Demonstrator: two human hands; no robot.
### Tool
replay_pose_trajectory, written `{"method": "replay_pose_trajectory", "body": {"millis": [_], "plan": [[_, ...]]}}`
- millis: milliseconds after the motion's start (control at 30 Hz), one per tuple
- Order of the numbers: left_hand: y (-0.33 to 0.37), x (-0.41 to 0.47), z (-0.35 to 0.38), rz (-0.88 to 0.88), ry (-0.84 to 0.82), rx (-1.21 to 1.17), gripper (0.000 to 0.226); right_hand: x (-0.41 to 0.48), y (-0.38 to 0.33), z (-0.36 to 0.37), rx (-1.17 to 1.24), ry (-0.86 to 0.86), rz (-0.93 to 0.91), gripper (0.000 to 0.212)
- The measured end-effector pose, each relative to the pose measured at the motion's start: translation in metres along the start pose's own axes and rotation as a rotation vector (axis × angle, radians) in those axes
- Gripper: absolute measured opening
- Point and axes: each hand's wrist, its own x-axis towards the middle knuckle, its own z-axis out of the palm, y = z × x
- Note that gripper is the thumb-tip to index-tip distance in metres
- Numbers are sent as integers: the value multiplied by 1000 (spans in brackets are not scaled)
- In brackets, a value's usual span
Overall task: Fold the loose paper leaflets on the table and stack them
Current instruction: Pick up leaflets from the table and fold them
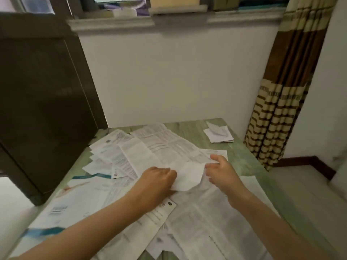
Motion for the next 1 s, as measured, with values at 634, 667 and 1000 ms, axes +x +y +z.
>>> {"method": "replay_pose_trajectory", "body": {"millis": [634, 667, 1000], "plan": [[-24, 41, -29, -476, -539, -393, 15, 34, 22, -4, -83, -410, -244, 67], [-25, 45, -30, -512, -430, -402, 15, 30, 20, -5, -113, -425, -283, 62], [-4, 63, 6, -815, 182, -1463, 74, 22, 0, -20, 337, 249, -542, 15]]}}
